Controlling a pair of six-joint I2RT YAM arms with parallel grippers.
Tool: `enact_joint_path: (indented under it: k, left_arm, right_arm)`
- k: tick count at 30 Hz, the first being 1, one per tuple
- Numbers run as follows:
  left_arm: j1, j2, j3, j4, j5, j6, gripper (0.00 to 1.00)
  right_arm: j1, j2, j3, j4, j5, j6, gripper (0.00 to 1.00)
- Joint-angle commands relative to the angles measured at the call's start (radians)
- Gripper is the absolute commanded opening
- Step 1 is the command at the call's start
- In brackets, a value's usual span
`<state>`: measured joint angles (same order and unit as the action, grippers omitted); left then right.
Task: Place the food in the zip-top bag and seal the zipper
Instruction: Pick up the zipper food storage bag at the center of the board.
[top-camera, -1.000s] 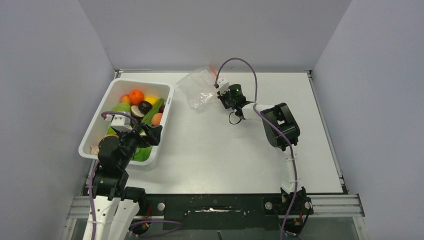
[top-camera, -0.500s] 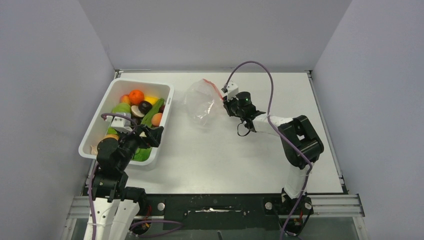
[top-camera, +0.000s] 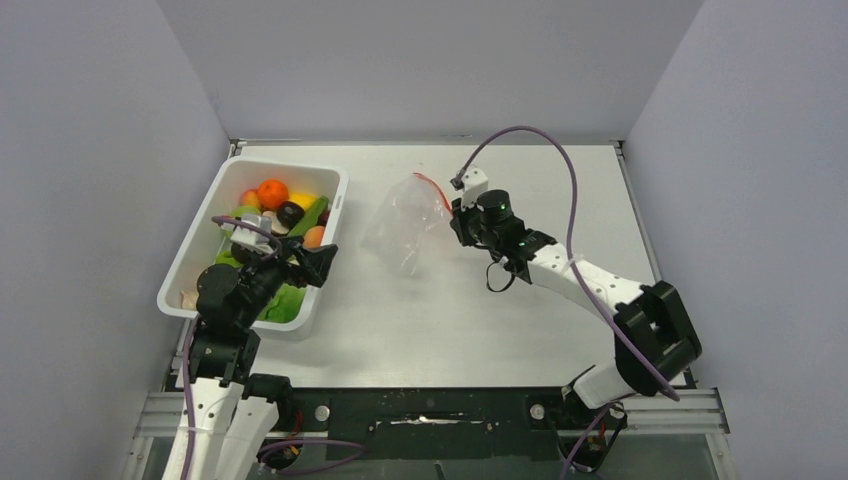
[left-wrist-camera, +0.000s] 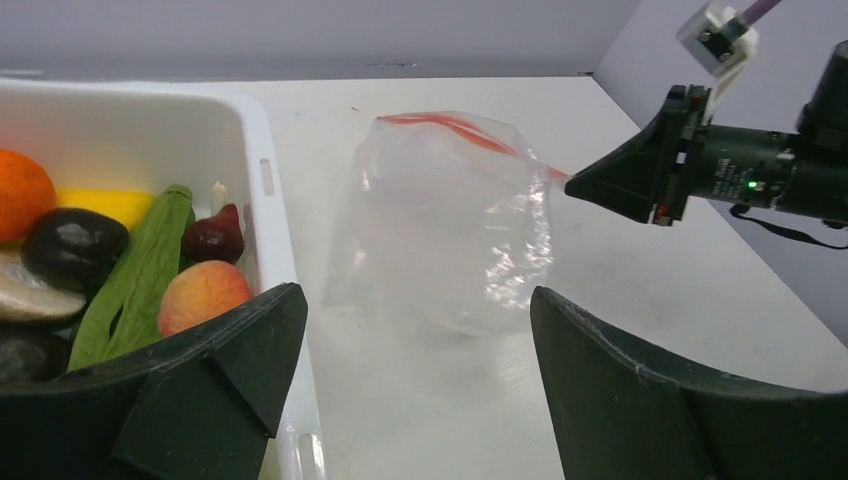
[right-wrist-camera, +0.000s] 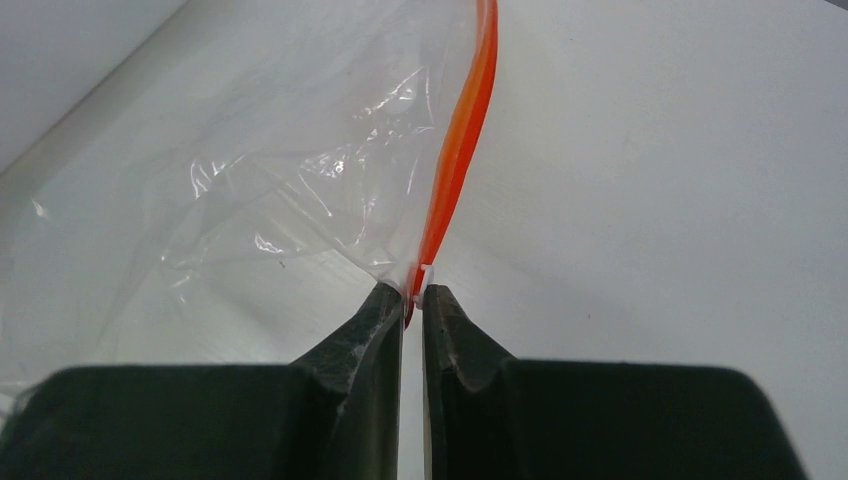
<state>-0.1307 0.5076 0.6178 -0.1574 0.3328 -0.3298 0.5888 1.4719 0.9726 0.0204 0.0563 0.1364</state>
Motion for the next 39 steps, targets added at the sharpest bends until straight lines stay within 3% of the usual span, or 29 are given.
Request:
enact_joint_path:
  k: [1,12,17,21,25,29,35,39]
  left_arm:
    - [-0.007,0.037,0.107,0.16,0.045,0.09,0.83]
    - [-0.06,0.209,0.128,0.309,0.192,0.097,0.8]
    - [-0.233,0.282,0.102,0.337,0.052,0.177,0.8]
    - [-0.459,0.395,0.162,0.304,-0.082,0.252,0.8]
    - [-0.602,0.477,0.174,0.366,-0.113,0.246,0.8]
    - [-0.671,0.509,0.142,0.49,-0.156,0.157,0.81]
    - [-0.774,0.536,0.142,0.49,-0.291,0.184,0.83]
    - [-0.783,0.529,0.122,0.53,-0.337,0.114,0.85]
  right_arm:
    - [-0.001,-0.177,0.005,-0.162,0.098,0.066,0.0]
    - [0.016,-0.394,0.044,-0.396,0.053,0.211,0.0]
    - [0.021,-0.479,0.029,-0.372,-0.003,0.32,0.0]
    - [0.025,-0.505,0.019,-0.343,0.009,0.41,0.0]
    - [0.033,-0.499,0.006,-0.305,0.03,0.475,0.0]
    - [0.039,-0.495,-0.018,-0.244,0.049,0.551,0.0]
    - [0.054,-0.466,-0.023,-0.21,0.172,0.614,0.0]
    - [0.059,-0.457,-0.04,-0.168,0.177,0.638,0.0]
